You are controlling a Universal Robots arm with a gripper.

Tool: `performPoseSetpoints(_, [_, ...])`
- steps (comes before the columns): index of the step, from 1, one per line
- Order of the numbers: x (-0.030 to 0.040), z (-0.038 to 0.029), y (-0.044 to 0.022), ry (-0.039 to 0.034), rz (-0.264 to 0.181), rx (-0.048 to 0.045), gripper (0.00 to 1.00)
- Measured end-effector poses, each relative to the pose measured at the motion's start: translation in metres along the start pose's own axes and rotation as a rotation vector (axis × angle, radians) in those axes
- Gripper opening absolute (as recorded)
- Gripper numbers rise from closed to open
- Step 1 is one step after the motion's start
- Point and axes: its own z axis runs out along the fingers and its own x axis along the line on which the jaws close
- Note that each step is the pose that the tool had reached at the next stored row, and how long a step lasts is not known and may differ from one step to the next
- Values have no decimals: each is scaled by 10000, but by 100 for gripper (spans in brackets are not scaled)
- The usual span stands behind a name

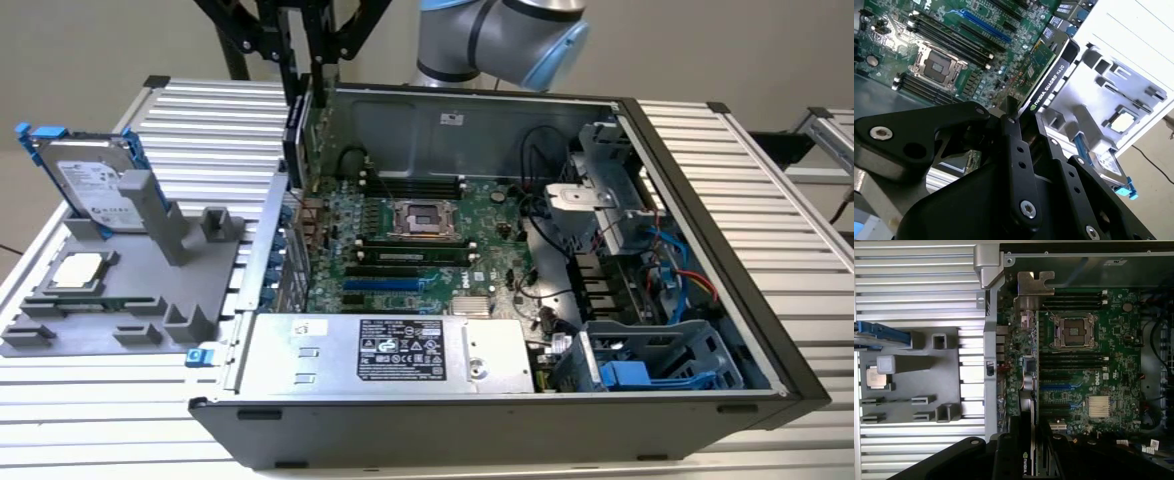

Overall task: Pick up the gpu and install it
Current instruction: 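Pick up the gpu and move the gpu toward the slot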

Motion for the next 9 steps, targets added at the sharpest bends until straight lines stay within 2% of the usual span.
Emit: performPoseSetpoints(9, [-52, 1, 2, 0, 0, 0, 0])
